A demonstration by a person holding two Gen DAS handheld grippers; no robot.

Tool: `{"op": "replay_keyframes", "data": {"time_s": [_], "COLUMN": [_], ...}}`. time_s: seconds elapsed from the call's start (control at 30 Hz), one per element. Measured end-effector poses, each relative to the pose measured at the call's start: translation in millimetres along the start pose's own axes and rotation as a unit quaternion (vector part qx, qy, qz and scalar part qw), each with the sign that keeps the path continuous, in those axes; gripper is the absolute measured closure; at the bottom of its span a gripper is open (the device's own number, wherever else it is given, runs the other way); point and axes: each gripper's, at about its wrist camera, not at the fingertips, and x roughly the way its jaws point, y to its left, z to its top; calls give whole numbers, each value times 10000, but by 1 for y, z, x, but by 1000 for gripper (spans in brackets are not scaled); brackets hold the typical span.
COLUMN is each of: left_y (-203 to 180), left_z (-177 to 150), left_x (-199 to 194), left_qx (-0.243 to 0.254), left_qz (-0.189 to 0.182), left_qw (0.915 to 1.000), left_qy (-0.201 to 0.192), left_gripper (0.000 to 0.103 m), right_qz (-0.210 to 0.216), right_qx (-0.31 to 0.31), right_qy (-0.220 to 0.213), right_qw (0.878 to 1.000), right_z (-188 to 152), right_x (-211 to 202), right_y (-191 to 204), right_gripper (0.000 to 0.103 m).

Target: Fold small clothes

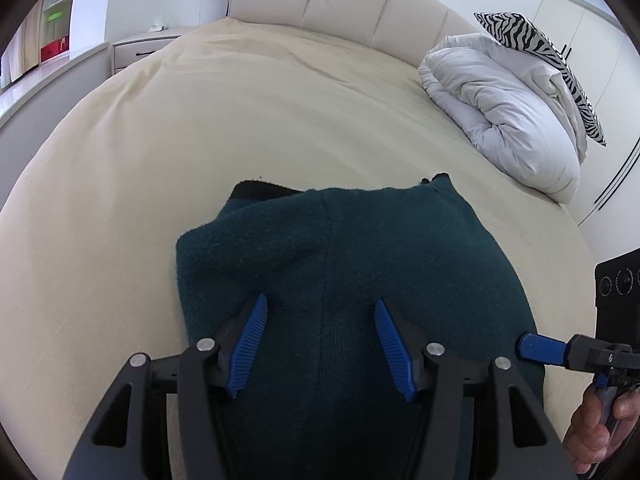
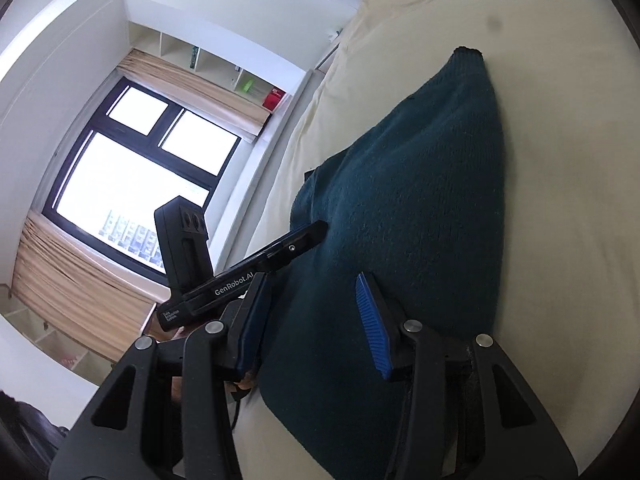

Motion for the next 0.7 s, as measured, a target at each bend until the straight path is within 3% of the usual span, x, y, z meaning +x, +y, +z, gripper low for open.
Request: {"op": "replay_keyframes", "data": {"time_s": [0.1,0.17,0.27,0.43,0.57,0.7], "left_y": [9,22,48,67,71,73], "left_z": [-2,-7,-18,-33,-44,-38], "left_x": [-19,-41,-69,-66,-51,-38], "left_qx": [-349,-681,-1149,-1319,-1837,-1972], "left_qz": [-329,-572,-610,-691,-1521,-1703], "left_qw": [9988,9957,9906,9887,9698,9629], "left_qy": [-98,-243,-429,166,504,703], "left_gripper": [44,42,34,34,33,33], "right_qz": [-288,-631,-1037,-1229,-928,-682], "right_qx": [-48,-221,-366,121,669,927], "right_qy": [-90,-308,-652,-477,-203,-65], "right_qw": [9995,9973,9918,9912,9932,9933], "right_z": [6,-2,-12,-12,-15,-17], "right_x": [-6,-27,-78,-92,-79,-59], "right_y": [10,18,16,-10,-36,-46], "right_gripper": [57,44,20,19,19,19]}}
